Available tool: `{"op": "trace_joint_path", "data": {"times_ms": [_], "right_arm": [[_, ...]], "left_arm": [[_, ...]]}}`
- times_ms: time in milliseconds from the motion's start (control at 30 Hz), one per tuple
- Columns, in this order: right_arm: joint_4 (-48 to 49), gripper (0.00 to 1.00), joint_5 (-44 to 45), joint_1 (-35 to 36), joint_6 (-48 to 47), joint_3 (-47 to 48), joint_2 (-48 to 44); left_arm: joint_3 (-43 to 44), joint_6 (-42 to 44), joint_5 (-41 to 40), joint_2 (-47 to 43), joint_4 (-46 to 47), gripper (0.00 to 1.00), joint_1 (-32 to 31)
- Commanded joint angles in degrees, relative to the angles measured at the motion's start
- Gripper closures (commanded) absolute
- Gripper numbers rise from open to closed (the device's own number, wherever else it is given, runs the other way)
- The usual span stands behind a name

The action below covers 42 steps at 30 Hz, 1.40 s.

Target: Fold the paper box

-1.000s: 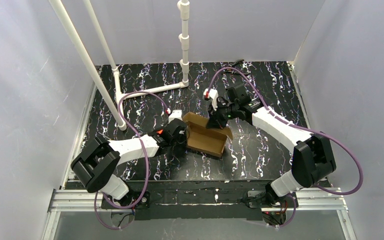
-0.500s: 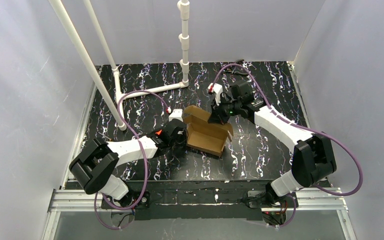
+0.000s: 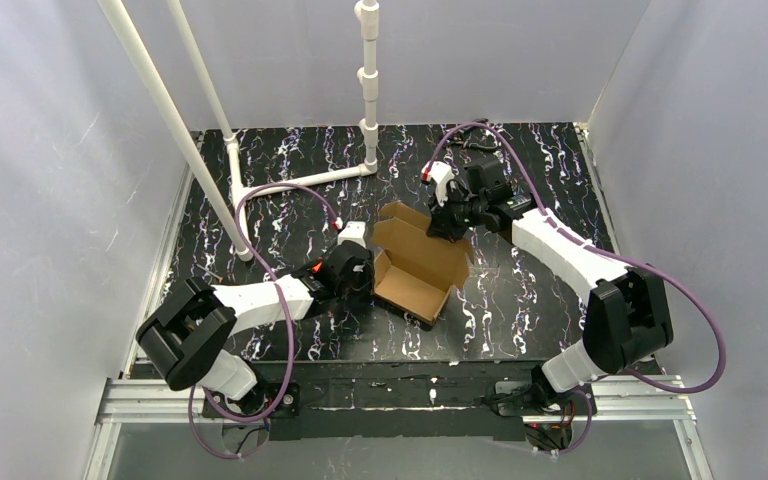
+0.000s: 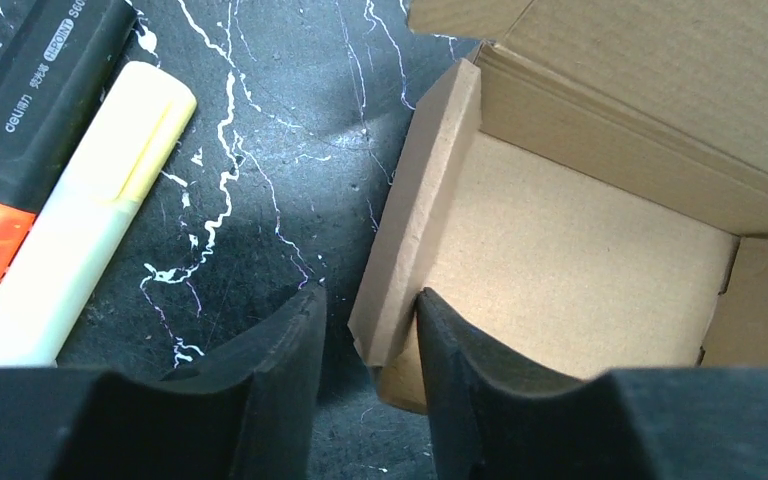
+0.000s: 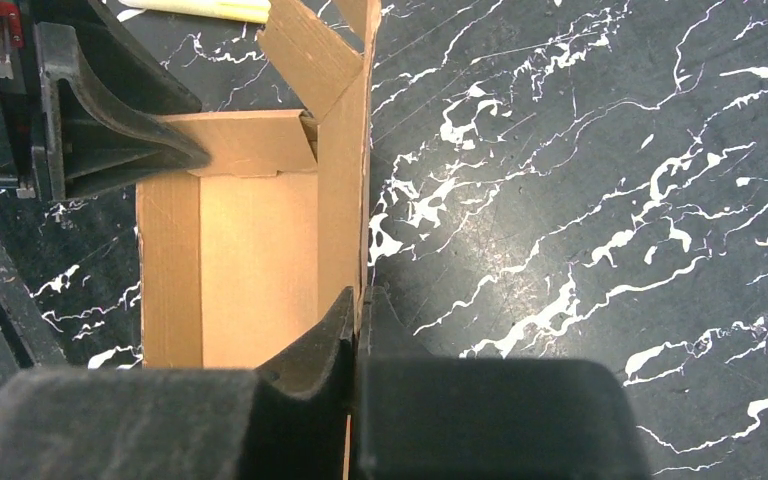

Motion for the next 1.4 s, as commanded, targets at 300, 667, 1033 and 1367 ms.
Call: {"op": "trace_joint_path", "data": {"times_ms": [300, 667, 1033, 1367], "right_arm": [[-1.3, 0.99, -4.0, -0.1, -2.0, 0.9, -0.2], [-1.3, 0.99, -5.0, -0.1, -2.0, 1.0, -0.2], [-1.4, 0.99, -6.4, -0.1, -2.1, 0.7, -0.3], [-1.0, 0.99, -7.2, -0.1, -2.4, -0.3, -0.9]], "left_arm": [[10.4, 10.6, 5.1, 6.9, -3.1, 0.57, 0.0], [12.1, 11.0, 4.7, 10.0, -7.3, 0.65, 0.5], [13.9, 8.8, -0.4, 10.1, -10.2, 1.0, 0.4], [13.1, 3.7, 2.7, 5.4, -14.3, 0.59, 0.3]]}}
